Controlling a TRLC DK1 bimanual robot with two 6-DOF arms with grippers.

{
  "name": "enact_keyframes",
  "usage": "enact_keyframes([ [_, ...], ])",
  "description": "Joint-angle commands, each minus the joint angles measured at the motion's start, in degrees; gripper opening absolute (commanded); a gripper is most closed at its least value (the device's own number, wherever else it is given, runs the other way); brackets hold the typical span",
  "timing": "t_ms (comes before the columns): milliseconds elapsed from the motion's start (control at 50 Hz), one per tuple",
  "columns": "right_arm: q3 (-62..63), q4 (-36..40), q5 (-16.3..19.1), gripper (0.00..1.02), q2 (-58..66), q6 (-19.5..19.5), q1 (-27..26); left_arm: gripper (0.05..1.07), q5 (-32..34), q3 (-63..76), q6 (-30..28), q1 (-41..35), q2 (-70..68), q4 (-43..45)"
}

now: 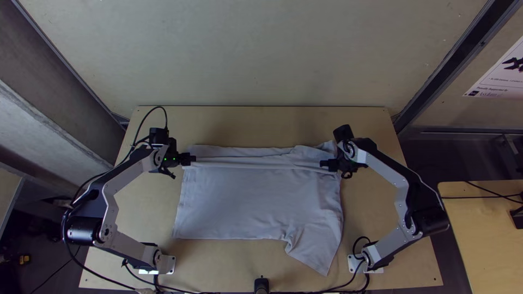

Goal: Fold the t-shirt

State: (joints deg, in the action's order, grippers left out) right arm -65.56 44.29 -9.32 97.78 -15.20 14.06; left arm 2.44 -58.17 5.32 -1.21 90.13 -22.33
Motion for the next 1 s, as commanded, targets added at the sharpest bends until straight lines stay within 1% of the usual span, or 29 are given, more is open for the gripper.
enact_keyframes([
  [0, 0.9, 1.0, -0.7, 0.74, -5.2, -0.3, -1.2, 1.02, 2.7, -1.2, -0.9, 0.8, -4.6, -4.6],
  [20, 0.9, 1.1, -0.7, 0.75, -5.9, -0.3, -1.5, 1.02, 2.7, -1.7, -1.0, 0.8, -5.3, -5.4],
  [100, 1.0, 2.3, -0.7, 0.86, -8.8, -0.3, -2.1, 1.02, 3.1, -1.9, -1.6, 1.1, -8.8, -5.8],
  [140, 1.0, 3.3, -0.7, 0.88, -10.2, -0.4, -2.3, 1.02, 3.5, -1.9, -2.1, 1.2, -10.4, -6.0],
  [300, 1.0, 6.6, -0.7, 0.89, -17.4, -0.8, -2.9, 1.02, 3.7, -4.1, -4.3, 1.0, -14.2, -11.8],
  [360, 0.9, 7.9, -0.7, 0.88, -20.2, -1.3, -3.1, 1.02, 3.7, -3.8, -5.2, 0.9, -16.0, -12.5],
  [500, -1.5, 15.8, -0.7, 0.89, -24.6, -4.0, -3.1, 1.02, 3.7, -3.4, -7.0, 0.4, -20.4, -17.9],
  [580, -1.5, 18.5, -0.7, 0.89, -28.2, -6.5, -2.4, 1.02, 3.4, -3.1, -8.4, -0.3, -22.3, -23.6],
  [660, -1.7, 21.0, -0.6, 0.89, -31.7, -8.0, -0.8, 1.02, 3.0, -2.0, -9.3, -1.4, -24.2, -29.7],
  [760, -1.8, 24.9, -0.6, 0.89, -35.4, -10.7, 1.3, 1.02, 3.0, 0.7, -10.4, -2.2, -26.2, -35.4],
  [800, -1.8, 26.5, -0.6, 0.89, -36.3, -12.0, 1.4, 1.02, 3.0, 1.8, -10.7, -2.3, -26.8, -37.5],
  [840, -1.9, 28.7, -0.6, 0.88, -36.9, -12.5, 1.6, 1.02, 2.9, 3.2, -11.9, -2.5, -27.4, -39.4],
  [980, -2.4, 35.4, -0.6, 0.88, -36.7, -12.5, 3.8, 1.02, 1.0, 7.3, -12.9, -4.4, -28.7, -43.6],
])
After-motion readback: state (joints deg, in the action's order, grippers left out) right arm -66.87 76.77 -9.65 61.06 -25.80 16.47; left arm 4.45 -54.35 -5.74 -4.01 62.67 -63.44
